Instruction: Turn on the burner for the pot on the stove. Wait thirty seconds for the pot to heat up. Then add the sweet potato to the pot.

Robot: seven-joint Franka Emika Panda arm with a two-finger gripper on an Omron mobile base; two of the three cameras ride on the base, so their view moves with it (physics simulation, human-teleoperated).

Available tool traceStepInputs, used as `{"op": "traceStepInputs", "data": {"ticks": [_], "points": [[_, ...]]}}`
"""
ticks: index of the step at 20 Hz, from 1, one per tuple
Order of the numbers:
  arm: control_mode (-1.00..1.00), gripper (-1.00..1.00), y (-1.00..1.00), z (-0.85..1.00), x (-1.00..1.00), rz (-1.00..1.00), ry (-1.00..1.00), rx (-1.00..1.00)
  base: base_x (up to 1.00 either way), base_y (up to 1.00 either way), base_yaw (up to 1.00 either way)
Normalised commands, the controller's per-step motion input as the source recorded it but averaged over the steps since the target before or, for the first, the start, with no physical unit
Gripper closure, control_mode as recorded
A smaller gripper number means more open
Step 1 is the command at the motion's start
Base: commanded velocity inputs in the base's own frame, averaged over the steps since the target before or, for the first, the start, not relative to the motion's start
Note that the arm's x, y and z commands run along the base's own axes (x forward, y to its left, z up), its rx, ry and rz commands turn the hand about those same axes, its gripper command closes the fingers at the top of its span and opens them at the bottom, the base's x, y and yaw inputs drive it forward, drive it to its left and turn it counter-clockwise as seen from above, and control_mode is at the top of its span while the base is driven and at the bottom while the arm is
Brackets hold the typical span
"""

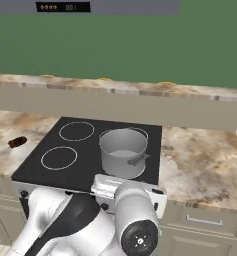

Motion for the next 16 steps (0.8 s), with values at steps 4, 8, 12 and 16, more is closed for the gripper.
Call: {"op": "traceStepInputs", "data": {"ticks": [4,8,12,16], "points": [[-1.0,-1.0,-0.19,-0.44,-0.42,0.0,-0.26,0.0,0.0,0.0,0.0],[-1.0,-1.0,-0.02,-0.42,-0.34,0.0,-0.28,0.0,0.0,0.0,0.0],[-1.0,-1.0,0.0,-0.39,-0.06,0.0,-0.19,0.0,0.0,0.0,0.0],[-1.0,-1.0,0.01,-0.49,0.0,0.0,-0.16,-0.02,0.0,0.0,0.0]]}}
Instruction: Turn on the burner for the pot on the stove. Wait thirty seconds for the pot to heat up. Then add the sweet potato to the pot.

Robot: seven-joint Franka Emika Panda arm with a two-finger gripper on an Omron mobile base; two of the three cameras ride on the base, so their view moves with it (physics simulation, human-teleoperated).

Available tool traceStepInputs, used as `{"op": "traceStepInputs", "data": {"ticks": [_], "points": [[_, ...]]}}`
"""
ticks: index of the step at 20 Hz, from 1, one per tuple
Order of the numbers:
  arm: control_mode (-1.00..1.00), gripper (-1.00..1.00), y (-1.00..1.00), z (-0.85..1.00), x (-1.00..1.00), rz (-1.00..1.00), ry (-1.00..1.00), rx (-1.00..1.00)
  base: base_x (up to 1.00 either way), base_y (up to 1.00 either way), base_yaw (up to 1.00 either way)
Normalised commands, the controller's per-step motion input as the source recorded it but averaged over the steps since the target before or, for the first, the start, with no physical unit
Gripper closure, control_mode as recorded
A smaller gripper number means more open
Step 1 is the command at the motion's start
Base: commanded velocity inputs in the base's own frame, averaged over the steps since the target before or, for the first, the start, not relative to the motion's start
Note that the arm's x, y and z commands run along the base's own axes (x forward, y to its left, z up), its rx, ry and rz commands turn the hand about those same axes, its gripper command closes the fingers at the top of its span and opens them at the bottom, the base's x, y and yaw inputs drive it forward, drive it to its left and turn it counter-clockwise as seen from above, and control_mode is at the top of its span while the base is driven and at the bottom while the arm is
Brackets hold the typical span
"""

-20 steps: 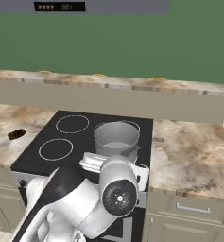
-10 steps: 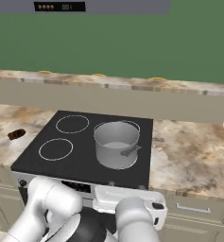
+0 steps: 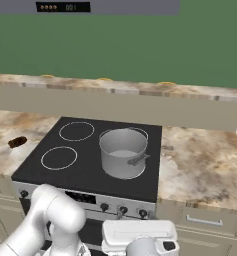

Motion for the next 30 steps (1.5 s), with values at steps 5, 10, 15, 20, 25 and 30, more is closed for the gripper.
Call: {"op": "traceStepInputs", "data": {"ticks": [5,10,15,20,25,30], "points": [[-1.0,-1.0,0.17,-0.55,0.0,0.02,-0.11,0.0,0.0,0.0,0.0],[-1.0,-1.0,0.31,-0.43,0.0,0.01,-0.05,0.0,0.0,0.0,0.0],[-1.0,-1.0,0.24,-0.31,0.14,0.0,-0.01,0.0,0.0,0.0,0.0],[-1.0,-1.0,0.01,-0.26,0.31,0.0,0.0,0.0,0.0,0.0,0.0],[-1.0,-1.0,0.0,-0.31,0.38,0.0,0.0,0.0,0.0,0.0,0.0],[-1.0,-1.0,-0.01,-0.45,0.24,0.0,0.0,0.0,0.0,0.0,0.0]]}}
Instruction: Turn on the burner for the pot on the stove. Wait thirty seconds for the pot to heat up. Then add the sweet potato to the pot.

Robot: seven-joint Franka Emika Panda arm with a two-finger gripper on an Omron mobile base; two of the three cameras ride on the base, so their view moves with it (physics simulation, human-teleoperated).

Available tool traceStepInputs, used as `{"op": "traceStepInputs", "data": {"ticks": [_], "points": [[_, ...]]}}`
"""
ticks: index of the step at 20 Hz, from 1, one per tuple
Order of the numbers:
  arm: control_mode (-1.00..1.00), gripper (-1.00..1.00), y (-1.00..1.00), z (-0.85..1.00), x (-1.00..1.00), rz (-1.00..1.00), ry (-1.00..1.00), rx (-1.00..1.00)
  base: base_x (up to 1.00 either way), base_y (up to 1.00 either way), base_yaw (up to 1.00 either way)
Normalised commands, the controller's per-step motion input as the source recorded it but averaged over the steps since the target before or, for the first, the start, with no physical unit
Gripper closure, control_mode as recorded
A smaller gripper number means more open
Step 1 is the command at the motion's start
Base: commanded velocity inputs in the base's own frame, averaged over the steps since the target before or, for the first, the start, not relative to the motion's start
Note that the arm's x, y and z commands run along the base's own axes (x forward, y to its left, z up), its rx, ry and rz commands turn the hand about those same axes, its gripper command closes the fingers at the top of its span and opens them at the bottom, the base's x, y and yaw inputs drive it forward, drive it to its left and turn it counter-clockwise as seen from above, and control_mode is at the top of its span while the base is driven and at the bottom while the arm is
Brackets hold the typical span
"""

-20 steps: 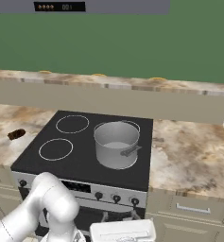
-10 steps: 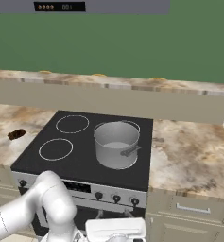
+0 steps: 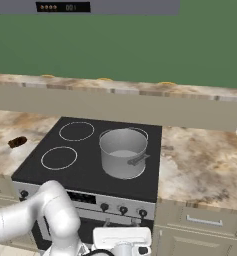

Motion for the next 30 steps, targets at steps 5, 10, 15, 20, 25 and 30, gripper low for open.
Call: {"op": "traceStepInputs", "data": {"ticks": [5,10,15,20,25,30], "points": [[-1.0,-1.0,-0.21,-0.45,0.23,0.0,0.0,0.0,0.0,0.0,0.0],[-1.0,-1.0,-0.34,-0.37,0.32,0.0,0.0,0.0,0.0,0.0,0.0],[-1.0,-1.0,-0.36,-0.43,0.27,0.0,0.02,0.0,0.0,0.0,0.0],[-1.0,-1.0,-0.28,-0.4,0.23,0.0,0.03,-0.01,0.0,0.0,0.0],[-1.0,-1.0,-0.08,-0.33,0.2,0.0,0.01,-0.01,0.0,0.0,0.0],[-1.0,-1.0,0.0,-0.26,0.19,0.0,0.0,0.0,0.0,0.0,0.0]]}}
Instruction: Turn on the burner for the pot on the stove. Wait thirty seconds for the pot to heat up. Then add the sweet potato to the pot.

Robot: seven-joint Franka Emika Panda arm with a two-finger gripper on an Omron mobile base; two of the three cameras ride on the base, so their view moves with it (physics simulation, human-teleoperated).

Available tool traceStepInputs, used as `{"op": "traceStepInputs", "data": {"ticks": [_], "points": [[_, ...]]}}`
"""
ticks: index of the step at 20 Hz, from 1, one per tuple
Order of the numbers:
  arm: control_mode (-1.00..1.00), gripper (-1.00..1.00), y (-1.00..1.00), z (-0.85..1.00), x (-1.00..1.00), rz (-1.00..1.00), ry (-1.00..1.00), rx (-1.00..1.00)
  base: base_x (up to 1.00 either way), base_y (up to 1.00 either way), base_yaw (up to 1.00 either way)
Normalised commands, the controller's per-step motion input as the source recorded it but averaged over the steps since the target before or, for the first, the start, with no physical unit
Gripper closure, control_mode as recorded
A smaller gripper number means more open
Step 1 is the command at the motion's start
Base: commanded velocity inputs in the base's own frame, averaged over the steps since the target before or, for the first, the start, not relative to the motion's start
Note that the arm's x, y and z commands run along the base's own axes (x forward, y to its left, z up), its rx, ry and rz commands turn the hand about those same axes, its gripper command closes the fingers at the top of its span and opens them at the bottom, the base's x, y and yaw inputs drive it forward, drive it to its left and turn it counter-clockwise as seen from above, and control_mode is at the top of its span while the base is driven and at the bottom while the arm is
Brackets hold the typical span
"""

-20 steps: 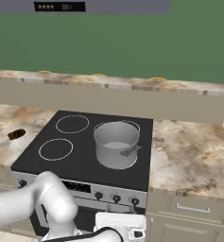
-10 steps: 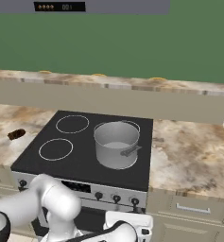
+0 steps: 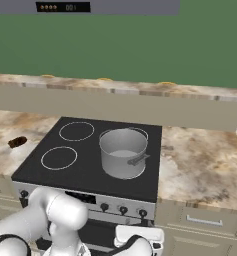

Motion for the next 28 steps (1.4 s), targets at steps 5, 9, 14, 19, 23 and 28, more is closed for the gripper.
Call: {"op": "traceStepInputs", "data": {"ticks": [5,9,14,19,23,28], "points": [[-1.0,-1.0,0.0,-0.04,0.43,0.0,0.0,0.0,0.0,0.0,0.0],[-1.0,-1.0,0.0,-0.09,0.54,0.0,0.0,0.0,0.0,0.0,0.0],[-1.0,-1.0,0.0,-0.27,0.34,0.0,0.0,0.0,0.0,0.0,0.0],[-1.0,-1.0,-0.07,-0.38,0.17,0.0,0.0,0.0,0.0,0.0,0.0],[-1.0,-1.0,-0.28,-0.46,0.03,0.0,0.0,0.0,0.0,0.0,0.0],[-1.0,-1.0,-0.23,-0.38,0.01,0.0,0.0,0.0,0.0,0.0,0.0]]}}
